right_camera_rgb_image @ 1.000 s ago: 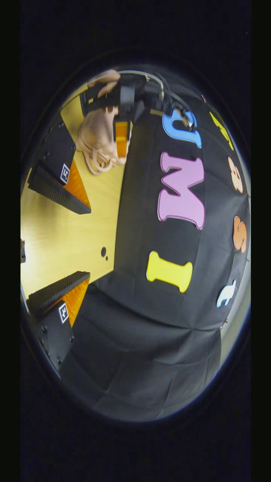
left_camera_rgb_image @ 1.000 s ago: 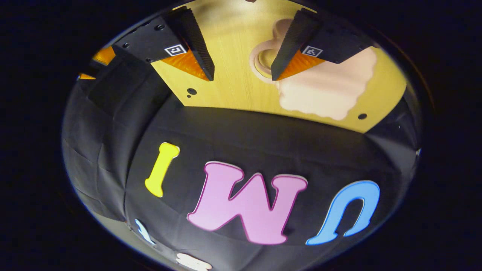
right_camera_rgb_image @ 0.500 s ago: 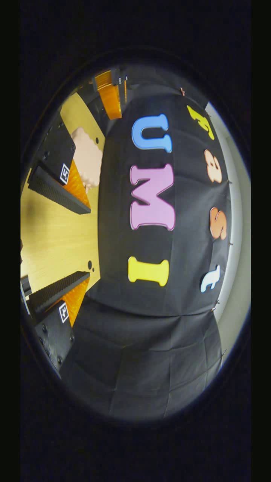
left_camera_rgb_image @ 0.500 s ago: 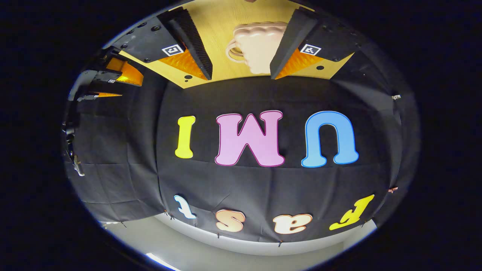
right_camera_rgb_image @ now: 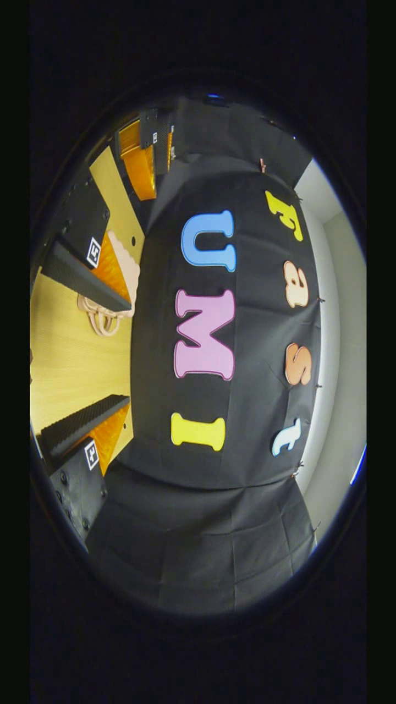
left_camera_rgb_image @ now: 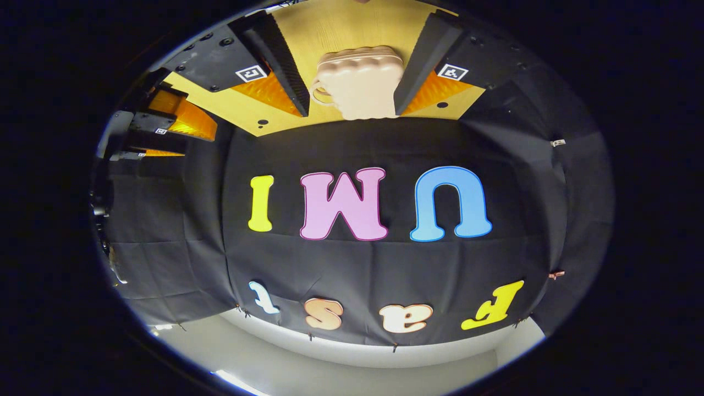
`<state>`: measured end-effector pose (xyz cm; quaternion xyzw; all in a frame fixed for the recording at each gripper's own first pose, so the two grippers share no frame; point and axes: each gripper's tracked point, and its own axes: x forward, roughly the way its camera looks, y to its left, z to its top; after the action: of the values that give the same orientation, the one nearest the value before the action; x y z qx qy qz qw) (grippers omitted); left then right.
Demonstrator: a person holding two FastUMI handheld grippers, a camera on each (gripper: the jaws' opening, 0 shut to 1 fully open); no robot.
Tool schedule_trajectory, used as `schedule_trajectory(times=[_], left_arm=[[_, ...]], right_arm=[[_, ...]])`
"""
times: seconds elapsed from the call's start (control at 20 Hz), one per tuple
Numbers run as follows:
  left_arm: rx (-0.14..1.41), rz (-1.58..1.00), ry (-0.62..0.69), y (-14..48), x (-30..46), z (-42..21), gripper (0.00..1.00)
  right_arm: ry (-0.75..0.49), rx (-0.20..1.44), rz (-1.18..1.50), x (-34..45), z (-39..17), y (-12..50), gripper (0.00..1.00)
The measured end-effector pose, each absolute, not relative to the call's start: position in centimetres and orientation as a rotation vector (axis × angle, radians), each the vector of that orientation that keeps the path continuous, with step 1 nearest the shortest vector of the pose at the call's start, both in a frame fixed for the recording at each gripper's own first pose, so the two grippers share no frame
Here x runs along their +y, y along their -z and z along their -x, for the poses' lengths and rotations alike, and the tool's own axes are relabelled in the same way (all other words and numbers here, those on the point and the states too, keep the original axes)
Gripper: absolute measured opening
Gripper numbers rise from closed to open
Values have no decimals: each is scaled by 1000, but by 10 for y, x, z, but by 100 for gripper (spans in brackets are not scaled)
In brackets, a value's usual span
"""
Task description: First open the suitcase, pack the skin care products into it, and then close the suitcase.
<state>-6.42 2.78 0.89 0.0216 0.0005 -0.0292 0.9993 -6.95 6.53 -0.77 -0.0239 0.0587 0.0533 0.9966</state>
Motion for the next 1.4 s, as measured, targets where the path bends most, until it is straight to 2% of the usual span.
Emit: schedule_trajectory(times=[0.05,0.3,0.45,0.7,0.9,1.2,1.25,1.4], left_arm=[[-4,-19,39,-10,33,67,96],[-72,11,21,-25,37,83,98],[-73,-8,23,-24,35,87,97],[-80,28,62,-30,25,89,97],[-93,22,68,-39,19,88,97],[-103,-10,31,-47,28,100,97],[-99,-10,29,-45,29,102,97],[-81,20,16,-38,36,106,97]], right_arm=[[-105,117,52,66,72,8,97],[-83,93,65,59,82,1,96],[-114,118,17,71,88,7,96],[-99,97,48,64,95,2,94],[-75,72,26,53,101,-4,96],[-55,99,9,44,106,3,97],[-59,98,-5,47,108,4,99],[-66,101,3,49,112,6,97]])
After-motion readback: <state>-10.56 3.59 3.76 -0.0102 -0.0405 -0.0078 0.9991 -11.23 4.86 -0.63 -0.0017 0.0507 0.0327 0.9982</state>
